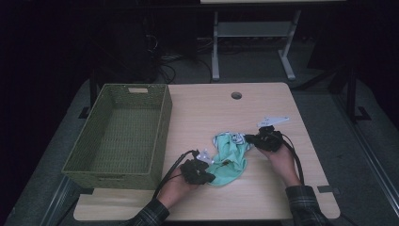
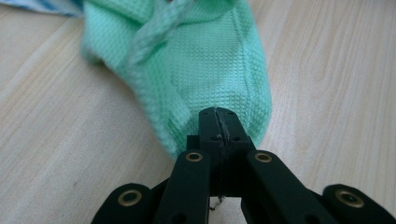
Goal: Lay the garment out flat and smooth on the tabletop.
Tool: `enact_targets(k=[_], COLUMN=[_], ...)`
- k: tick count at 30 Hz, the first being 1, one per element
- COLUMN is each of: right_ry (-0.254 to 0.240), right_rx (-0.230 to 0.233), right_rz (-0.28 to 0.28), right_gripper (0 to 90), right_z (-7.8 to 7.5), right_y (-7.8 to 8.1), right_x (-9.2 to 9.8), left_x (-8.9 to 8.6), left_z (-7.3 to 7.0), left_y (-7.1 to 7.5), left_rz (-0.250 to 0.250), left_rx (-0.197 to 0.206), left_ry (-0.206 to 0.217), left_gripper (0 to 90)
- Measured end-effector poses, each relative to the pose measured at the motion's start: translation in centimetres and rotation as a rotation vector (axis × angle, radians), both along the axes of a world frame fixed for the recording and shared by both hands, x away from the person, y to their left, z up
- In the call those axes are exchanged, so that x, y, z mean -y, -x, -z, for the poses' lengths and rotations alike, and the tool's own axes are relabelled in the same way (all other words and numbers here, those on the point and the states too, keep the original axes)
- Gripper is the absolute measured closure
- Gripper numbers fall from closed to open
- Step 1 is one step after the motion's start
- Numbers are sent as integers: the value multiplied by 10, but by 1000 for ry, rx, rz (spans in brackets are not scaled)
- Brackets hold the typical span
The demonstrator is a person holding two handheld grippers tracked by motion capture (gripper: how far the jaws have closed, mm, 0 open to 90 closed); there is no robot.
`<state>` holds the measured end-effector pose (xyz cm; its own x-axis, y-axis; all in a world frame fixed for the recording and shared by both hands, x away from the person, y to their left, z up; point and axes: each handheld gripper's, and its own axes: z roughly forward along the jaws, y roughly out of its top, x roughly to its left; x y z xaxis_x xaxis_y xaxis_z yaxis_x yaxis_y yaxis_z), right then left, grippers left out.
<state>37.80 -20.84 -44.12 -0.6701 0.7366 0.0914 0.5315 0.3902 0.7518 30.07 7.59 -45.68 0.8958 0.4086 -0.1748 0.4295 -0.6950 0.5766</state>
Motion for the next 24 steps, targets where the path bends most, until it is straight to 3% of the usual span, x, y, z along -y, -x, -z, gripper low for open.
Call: enact_targets(k=[6, 11, 18, 24], right_ry=[-8, -10, 13, 18], right_rx=[21, 20, -19, -59], right_rz=[33, 70, 147, 157], right_gripper=[887, 887, 888, 888], right_z=[-9, -8, 9, 20], right_y=[3, 2, -6, -11], right_x=[15, 33, 57, 57], left_x=[0, 0, 0, -1], left_z=[0, 0, 0, 0], left_y=[0, 0, 0, -1], left_rz=[-2, -3, -4, 2], left_rx=[3, 1, -1, -3], left_ry=[-2, 0, 1, -3], left_gripper=[892, 893, 893, 893])
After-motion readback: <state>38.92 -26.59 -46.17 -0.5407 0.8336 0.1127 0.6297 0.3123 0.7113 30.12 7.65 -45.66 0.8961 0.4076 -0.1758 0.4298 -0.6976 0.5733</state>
